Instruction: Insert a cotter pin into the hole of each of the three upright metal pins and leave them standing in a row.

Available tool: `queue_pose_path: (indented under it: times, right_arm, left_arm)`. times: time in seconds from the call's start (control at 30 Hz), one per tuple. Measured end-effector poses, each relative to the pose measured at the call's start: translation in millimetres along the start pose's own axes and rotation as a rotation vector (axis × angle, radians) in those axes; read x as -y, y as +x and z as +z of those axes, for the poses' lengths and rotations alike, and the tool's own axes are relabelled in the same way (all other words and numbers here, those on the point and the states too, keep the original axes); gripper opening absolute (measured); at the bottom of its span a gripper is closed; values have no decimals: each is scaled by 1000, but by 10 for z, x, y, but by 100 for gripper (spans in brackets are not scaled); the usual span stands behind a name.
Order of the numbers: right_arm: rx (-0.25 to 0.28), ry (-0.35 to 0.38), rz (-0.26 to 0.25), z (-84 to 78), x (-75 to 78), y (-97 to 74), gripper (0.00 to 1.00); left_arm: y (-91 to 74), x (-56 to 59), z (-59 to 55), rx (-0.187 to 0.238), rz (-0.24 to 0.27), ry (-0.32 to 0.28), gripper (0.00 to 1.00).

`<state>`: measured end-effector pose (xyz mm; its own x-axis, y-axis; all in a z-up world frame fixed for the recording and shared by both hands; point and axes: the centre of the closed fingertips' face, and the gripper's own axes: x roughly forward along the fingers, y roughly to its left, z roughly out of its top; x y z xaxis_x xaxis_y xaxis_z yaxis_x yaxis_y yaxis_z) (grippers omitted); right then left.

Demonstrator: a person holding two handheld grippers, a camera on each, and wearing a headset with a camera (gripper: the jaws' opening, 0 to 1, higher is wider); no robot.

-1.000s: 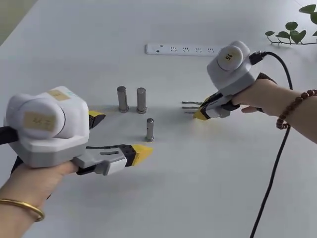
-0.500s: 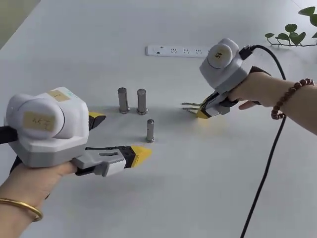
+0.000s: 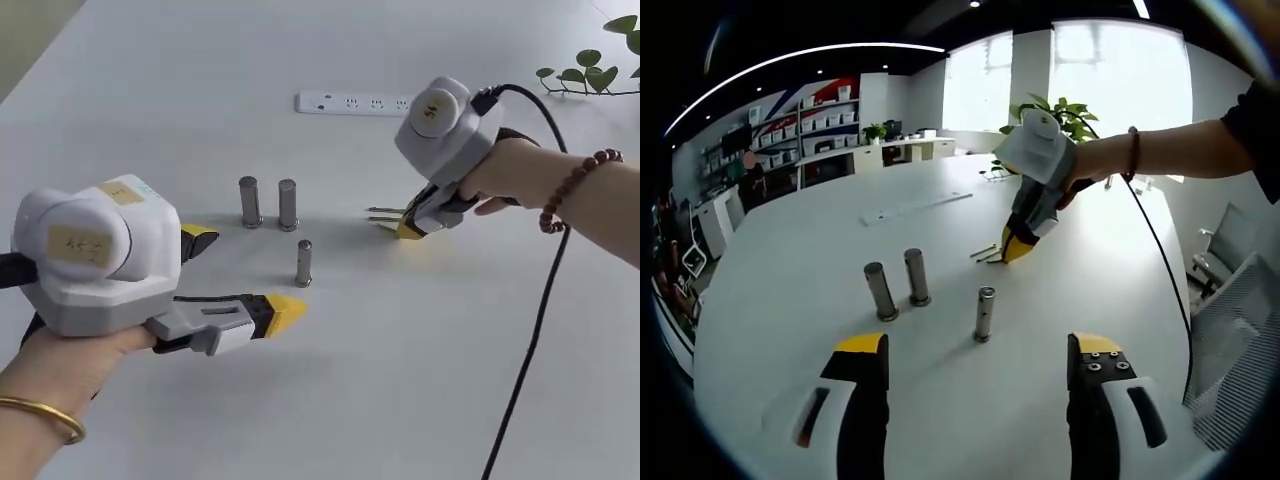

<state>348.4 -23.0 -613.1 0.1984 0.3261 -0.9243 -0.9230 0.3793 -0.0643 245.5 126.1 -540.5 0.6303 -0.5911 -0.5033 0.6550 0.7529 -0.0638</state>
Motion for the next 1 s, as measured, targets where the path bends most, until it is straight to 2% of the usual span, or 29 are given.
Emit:
queue_pose_path:
  times: [0.23,0.4,0.53,0.6,0.87,1.0]
  right_arm:
    - [28,10,-2,13,-105,-44,0]
    - [24,-41,-16,22,-149,-77,0]
    - [35,-71,-10,42,-243,-118,0]
    - [40,-91,-15,79,-203,-122,0]
    - [71,-166,-35,133,-451,-281,0]
    - [86,-206,-29,168,-581,-358,0]
  left_arm:
    - [-10,-3,1,0,-3,-12,68]
    - [-15,12,11,-2,-6,-6,66]
    - [-21,22,36,-1,-8,-5,64]
    - [-24,33,49,2,-12,-12,63]
    - [-14,148,50,-5,-46,-39,55]
    - [-6,206,47,-11,-56,-49,49]
